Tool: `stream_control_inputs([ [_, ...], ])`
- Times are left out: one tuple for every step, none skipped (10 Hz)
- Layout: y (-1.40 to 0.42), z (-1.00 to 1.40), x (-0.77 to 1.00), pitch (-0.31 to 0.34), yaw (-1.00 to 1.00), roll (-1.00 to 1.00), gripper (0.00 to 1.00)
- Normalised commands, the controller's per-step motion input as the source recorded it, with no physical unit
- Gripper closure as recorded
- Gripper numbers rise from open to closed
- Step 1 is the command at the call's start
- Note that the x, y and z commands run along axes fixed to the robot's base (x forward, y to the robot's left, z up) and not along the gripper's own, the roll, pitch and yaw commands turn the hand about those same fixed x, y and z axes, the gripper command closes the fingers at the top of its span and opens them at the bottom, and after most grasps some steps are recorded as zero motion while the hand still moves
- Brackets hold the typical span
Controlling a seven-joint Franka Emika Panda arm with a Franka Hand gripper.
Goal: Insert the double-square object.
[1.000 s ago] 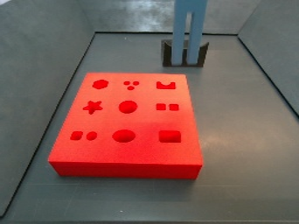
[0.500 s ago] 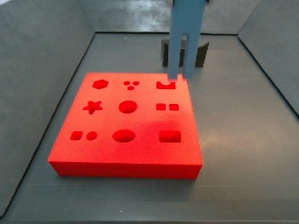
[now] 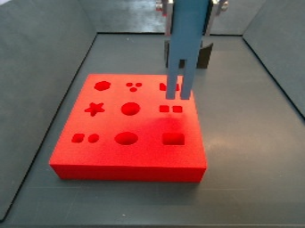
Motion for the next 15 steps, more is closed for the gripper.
stream_control_inputs([
  [0.0, -0.28, 0.02, 0.0, -0.25, 0.09, 1.0],
  [0.0, -0.34, -0.01, -0.003, -0.31, 0.12, 1.0],
  [0.0, -0.14, 0.0, 0.0, 0.0, 0.02, 1.0],
  [-0.01, -0.51, 0.0, -0.04, -0.1, 0.21, 1.0],
  [0.0, -0.56, -0.04, -0.047, -0.11, 0.17, 1.0],
  [0.0, -0.04, 0.0, 0.0, 0.0, 0.0, 1.0],
  [-0.02, -0.25, 0.0, 0.0, 0.0, 0.0, 1.0],
  [0.0, -0.31, 0.0, 0.0, 0.0, 0.0, 1.0],
  [0.0, -0.47, 0.0, 0.0, 0.0, -0.03, 1.0],
  [0.13, -0.74, 0.05, 0.02, 0.11, -0.18, 1.0],
  [0.18, -0.81, 0.05, 0.0, 0.25, -0.17, 1.0],
  [0.1, -0.89, 0.01, 0.0, 0.21, -0.14, 1.0],
  [0.01, -0.97, 0.0, 0.0, 0.13, -0.1, 1.0],
  [0.0, -0.75, 0.0, -0.02, 0.03, -0.08, 1.0],
  [0.0, -0.08, 0.0, -0.024, 0.0, -0.11, 1.0],
])
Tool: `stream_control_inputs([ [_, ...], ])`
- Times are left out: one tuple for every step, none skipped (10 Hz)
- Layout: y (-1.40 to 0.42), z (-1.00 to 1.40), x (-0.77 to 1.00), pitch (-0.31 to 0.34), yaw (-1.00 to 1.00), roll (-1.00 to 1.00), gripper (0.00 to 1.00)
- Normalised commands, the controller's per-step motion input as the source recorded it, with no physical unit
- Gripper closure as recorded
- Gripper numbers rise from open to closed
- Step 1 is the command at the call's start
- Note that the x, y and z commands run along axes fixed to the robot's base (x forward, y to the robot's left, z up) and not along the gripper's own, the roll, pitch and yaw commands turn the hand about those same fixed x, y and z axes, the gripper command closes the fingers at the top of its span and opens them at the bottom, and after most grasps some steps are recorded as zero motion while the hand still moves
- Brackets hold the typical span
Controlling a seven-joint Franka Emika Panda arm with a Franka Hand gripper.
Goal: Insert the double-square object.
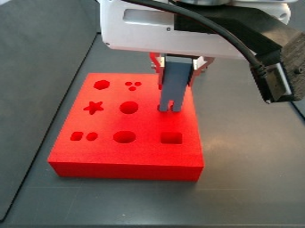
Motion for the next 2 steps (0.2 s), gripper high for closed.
stream_control_inputs([
  [-0.01, 0.0, 0.0, 0.0, 0.01, 0.0, 1.0],
  [-0.03, 0.0, 0.0, 0.0, 0.0, 0.0, 1.0],
])
